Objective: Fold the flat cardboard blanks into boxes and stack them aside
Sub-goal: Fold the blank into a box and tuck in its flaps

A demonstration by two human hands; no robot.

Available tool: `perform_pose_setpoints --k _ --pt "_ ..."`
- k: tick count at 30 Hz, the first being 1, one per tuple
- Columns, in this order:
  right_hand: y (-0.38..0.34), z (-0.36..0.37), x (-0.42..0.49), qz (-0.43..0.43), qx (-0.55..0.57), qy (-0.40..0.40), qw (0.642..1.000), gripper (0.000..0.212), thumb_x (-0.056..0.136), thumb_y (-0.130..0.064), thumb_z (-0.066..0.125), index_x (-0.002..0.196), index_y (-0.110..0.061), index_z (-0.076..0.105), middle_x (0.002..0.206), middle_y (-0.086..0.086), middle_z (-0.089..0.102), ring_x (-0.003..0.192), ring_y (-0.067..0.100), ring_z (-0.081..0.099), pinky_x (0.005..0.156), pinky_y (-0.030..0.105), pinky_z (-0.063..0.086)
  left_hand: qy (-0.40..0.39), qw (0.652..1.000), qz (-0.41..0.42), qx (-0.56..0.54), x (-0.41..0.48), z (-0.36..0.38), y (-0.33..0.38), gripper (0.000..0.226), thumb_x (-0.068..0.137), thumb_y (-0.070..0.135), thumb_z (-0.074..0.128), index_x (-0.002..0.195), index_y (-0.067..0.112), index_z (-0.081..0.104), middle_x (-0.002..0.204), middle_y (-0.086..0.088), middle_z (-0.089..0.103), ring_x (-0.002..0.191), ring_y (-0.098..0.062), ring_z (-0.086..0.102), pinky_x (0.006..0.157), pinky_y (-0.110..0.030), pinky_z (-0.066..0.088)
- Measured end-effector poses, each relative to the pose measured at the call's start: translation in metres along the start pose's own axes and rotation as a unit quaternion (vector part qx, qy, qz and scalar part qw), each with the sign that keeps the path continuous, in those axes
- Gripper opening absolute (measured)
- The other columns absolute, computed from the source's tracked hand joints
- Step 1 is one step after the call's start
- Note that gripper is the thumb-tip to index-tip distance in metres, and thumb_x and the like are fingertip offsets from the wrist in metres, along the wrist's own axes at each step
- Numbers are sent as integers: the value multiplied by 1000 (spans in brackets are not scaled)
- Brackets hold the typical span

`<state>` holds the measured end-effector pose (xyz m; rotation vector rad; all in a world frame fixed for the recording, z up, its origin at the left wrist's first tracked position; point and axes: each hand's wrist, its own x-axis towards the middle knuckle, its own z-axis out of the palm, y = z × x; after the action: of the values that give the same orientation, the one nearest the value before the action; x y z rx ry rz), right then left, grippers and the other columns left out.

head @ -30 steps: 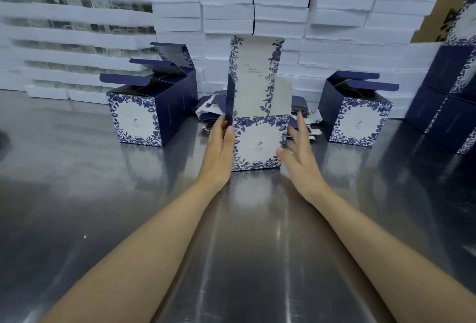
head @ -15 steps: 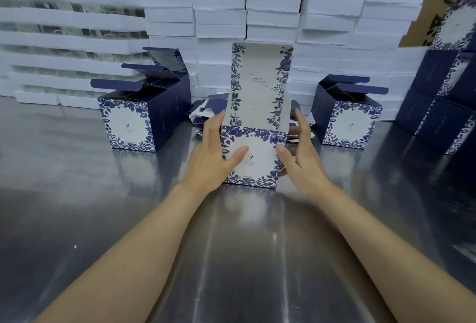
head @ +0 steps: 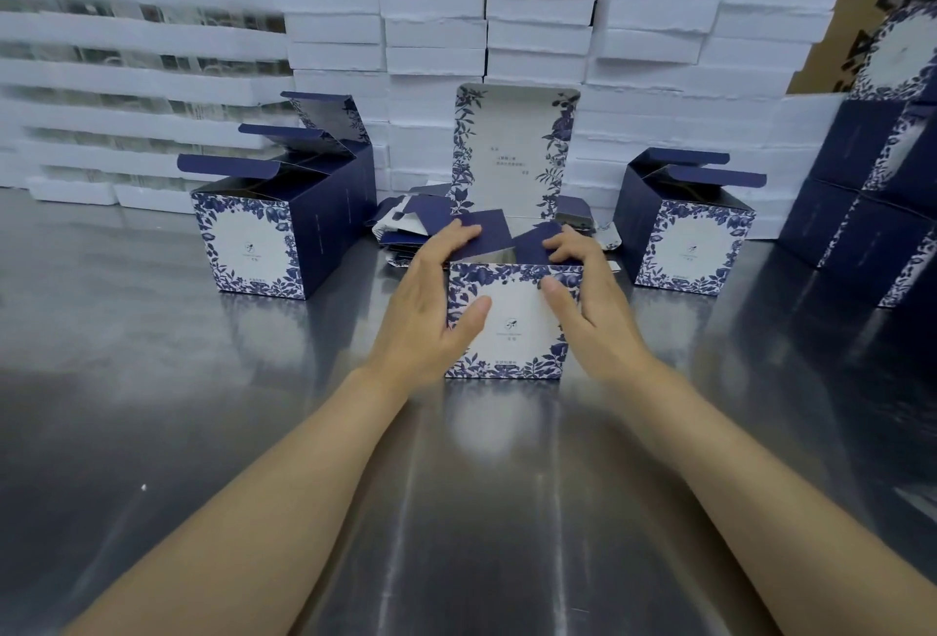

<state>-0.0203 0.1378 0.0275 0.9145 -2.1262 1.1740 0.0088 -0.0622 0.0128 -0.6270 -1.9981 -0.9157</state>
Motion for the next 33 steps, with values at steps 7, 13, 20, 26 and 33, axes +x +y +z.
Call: perform_pose_setpoints --k 7,13,20,26,33 --pt "-3 2 2 -13 -5 17 1000 25 93 -38 39 104 -16 43 114 -1 48 127 28 42 99 17 30 37 999 -23 14 11 1 12 34 96 29 33 95 3 54 103 -7 56 111 -20 48 93 -21 34" --pt "-4 4 -3 -39 -33 40 998 26 94 -32 37 100 -9 45 109 -2 47 125 23 42 99 15 29 77 997 -25 0 17 0 13 41 98 21 27 72 1 51 80 -4 53 92 -29 51 82 -21 35" --pt "-30 -6 22 156 230 72 958 15 92 -4 50 88 -18 51 66 -10 61 72 7 57 69 14 45 143 965 -142 -167 30 -8 25 52 97 36 33 48 31 48 53 9 48 57 -12 44 63 -27 37" --pt "-35 -14 34 313 371 33 873 63 85 12 46 127 -35 48 135 -2 47 118 14 52 89 27 49 80 941 -221 -242 34 -16 22 42 90 17 59 48 21 56 54 11 57 56 -2 50 65 -12 41" --pt "-44 -19 39 383 268 -34 883 67 79 10 44 134 -26 51 130 -9 49 84 13 62 54 20 42 89 883 -349 -302 33 -12 26 53 91 2 51 140 19 40 139 2 41 117 2 44 92 -13 41"
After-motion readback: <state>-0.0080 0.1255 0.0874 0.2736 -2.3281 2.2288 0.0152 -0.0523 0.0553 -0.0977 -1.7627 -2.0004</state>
